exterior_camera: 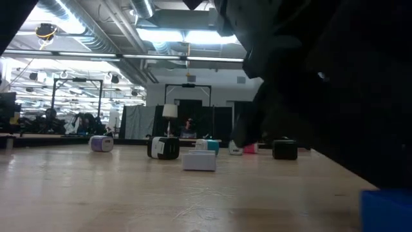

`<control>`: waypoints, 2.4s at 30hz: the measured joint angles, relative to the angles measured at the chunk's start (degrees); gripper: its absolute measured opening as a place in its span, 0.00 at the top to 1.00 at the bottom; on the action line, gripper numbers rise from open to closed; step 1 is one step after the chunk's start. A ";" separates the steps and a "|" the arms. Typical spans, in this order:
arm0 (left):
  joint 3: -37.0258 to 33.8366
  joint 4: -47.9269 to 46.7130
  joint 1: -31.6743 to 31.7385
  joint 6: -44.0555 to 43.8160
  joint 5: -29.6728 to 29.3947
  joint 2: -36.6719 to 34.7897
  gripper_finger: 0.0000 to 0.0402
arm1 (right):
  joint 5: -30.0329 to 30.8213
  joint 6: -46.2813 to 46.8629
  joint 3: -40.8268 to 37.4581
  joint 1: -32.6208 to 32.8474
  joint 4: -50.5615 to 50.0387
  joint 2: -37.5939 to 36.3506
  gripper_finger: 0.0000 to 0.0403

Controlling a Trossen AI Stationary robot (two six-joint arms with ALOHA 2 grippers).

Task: Pick & Place Office items
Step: Put the blue digital clock into the blue bin

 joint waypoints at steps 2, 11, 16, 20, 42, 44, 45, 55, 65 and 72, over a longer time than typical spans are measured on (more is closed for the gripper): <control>0.00 -2.14 0.65 1.04 -0.55 -0.60 0.89 | 0.01 -0.06 0.00 0.00 0.00 -0.02 0.25; 0.31 -16.29 2.53 8.49 3.61 -1.19 0.93 | -0.06 -0.46 0.00 0.00 0.00 -0.02 0.25; 0.24 -21.81 3.19 9.27 2.41 -2.85 0.93 | -0.10 -1.57 0.00 0.00 -0.02 -0.02 0.25; 0.07 -28.44 4.27 10.38 -0.62 -4.49 0.88 | -0.22 -1.57 0.00 0.00 -0.15 -0.04 0.25; 0.13 -29.75 2.94 -3.53 -4.45 -7.35 0.32 | -1.72 -1.37 0.00 0.00 -0.22 -0.02 0.25; 0.13 -29.64 2.31 -4.94 -6.42 -7.35 0.32 | -1.72 -1.57 0.00 0.00 -0.22 -0.02 0.25; 0.13 -29.66 1.85 -5.38 -7.26 -7.28 0.33 | -1.72 -1.59 0.00 0.00 -0.22 -0.02 0.25; 0.26 -30.10 -0.40 -6.56 -11.34 -3.91 0.33 | -1.72 -1.75 0.00 0.00 -0.37 -0.02 0.25; 0.69 -31.19 -0.15 -6.95 -10.12 -0.97 0.45 | -1.72 -0.79 0.00 0.00 -0.41 -0.02 0.25; 0.10 -28.83 1.45 -8.59 -3.93 -2.38 0.63 | -1.70 -0.68 0.01 0.00 -0.39 -0.02 0.25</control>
